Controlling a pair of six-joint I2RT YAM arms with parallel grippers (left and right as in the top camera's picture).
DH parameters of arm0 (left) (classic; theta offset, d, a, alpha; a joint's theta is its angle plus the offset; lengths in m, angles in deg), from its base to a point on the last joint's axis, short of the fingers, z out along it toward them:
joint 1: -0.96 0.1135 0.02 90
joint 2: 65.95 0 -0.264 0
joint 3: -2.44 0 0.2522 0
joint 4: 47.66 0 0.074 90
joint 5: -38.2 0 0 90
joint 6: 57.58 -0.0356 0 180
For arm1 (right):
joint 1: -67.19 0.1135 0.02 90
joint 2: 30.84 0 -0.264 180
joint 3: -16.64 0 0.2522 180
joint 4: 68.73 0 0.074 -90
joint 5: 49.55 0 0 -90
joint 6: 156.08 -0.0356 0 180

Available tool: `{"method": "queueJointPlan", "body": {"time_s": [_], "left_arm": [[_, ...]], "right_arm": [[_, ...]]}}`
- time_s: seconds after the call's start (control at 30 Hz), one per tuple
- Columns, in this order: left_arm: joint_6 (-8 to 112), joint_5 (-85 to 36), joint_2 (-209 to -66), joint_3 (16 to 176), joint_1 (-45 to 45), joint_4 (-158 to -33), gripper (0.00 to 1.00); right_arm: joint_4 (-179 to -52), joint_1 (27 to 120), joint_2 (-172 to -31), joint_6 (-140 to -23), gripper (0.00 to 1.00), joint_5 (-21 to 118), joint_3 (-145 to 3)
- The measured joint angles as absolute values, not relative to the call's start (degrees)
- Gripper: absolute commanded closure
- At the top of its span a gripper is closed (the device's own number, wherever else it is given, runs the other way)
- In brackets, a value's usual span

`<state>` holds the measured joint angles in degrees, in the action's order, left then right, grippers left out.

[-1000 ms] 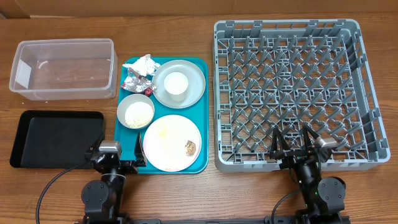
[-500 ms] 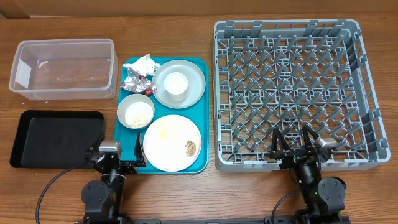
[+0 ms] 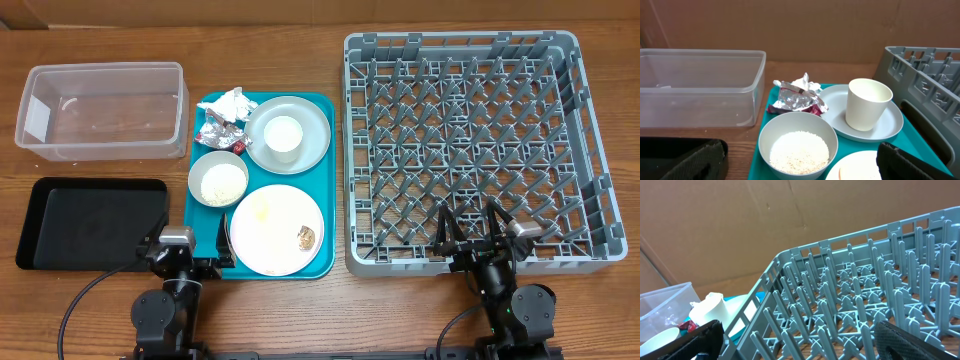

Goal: Sort waste into correct bins and load items into the dishwasher rack

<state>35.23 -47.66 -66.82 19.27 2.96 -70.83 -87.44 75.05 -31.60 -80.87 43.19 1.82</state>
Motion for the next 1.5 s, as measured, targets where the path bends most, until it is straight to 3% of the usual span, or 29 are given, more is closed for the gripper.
{"method": "queueJointPlan", "body": {"time_s": [1.17, 1.37, 1.5], "left_arm": [[35.2, -47.7, -66.8, 19.3, 3.0, -70.8, 0.0], [35.2, -47.7, -66.8, 19.3, 3.0, -70.8, 0.0], [35.2, -47.7, -66.8, 19.2, 3.0, -70.8, 0.0]], "right_arm": [[-87.5, 75.0, -31.6, -80.9, 0.0, 43.2, 1.8], [-85.6, 75.0, -31.6, -84.4, 0.0, 50.9, 1.8], [-95.7, 75.0, -33.0, -85.4, 0.0, 54.0, -7.0]]}}
